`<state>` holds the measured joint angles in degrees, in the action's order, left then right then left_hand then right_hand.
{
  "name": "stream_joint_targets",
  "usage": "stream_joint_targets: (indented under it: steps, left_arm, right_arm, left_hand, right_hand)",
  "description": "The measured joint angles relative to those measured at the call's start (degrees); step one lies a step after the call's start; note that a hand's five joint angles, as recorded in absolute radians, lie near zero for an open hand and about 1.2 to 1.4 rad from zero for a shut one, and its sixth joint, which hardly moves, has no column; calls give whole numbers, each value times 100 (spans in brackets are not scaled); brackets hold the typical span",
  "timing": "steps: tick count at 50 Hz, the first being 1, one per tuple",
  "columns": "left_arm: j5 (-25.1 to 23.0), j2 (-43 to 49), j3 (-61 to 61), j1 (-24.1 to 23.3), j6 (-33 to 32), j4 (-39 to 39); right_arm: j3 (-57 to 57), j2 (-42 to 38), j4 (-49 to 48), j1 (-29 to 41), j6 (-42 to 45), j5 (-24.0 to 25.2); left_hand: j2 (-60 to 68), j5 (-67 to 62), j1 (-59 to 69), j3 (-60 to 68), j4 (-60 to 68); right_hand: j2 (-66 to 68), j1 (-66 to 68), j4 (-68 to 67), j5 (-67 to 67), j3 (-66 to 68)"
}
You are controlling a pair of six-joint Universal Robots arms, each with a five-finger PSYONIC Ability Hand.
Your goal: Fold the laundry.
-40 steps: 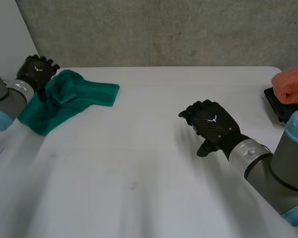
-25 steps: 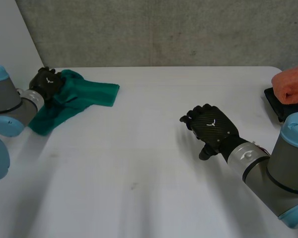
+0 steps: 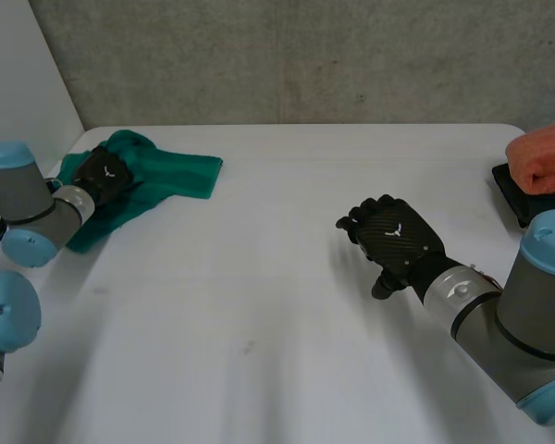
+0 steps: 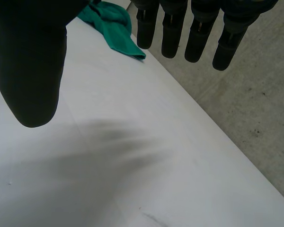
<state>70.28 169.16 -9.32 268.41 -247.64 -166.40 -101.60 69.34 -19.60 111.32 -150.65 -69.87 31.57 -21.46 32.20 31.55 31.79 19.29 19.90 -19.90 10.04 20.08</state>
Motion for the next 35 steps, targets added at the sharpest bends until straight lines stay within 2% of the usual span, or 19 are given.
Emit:
stream_joint_targets:
  steps: [9, 12, 14, 16, 19, 25, 29, 35]
  left_arm:
    - [-257, 100, 207, -7, -280, 268]
    - [-355, 111, 250, 4, -318, 379]
    - [-432, 116, 282, 11, -330, 491]
    - [-477, 122, 310, 15, -334, 586]
    - [-529, 120, 369, 4, -373, 865]
    - [-557, -353, -14, -67, -447, 1193]
    - [-929, -1140, -725, -82, -79, 1216]
    - [-1771, -2700, -2129, -120, 1584, 831]
  right_arm:
    - [0, 17, 3, -1, 1, 2]
    - [-1, 23, 6, -3, 1, 2]
    - [-1, 25, 7, -5, 1, 2]
    - [-1, 27, 8, -7, 0, 2]
    - [1, 37, 9, -16, 0, 1]
    - [5, 99, 10, -34, -2, 0]
    - [4, 129, 22, -27, -2, -1]
    - [10, 152, 35, -13, 0, -21]
  left_hand:
    - [52, -77, 27, 43, 51]
    - [400, -374, 368, 402, 361]
    - [1245, -1223, 1286, 1237, 1217]
    - [1692, -1632, 1683, 1678, 1624]
    - [3426, -3384, 3264, 3390, 3410]
    - [3665, -3603, 3373, 3629, 3648]
    - [3665, -3603, 3373, 3629, 3648]
    - [3665, -3603, 3373, 3630, 3663]
  right_hand:
    - [0, 0, 0, 0, 0]
    - [0, 0, 0, 0, 0]
    - [0, 0, 0, 0, 0]
    - [0, 0, 0, 0, 0]
    - [0, 0, 0, 0, 0]
    - [0, 0, 0, 0, 0]
    - [0, 0, 0, 0, 0]
    - [0, 0, 0, 0, 0]
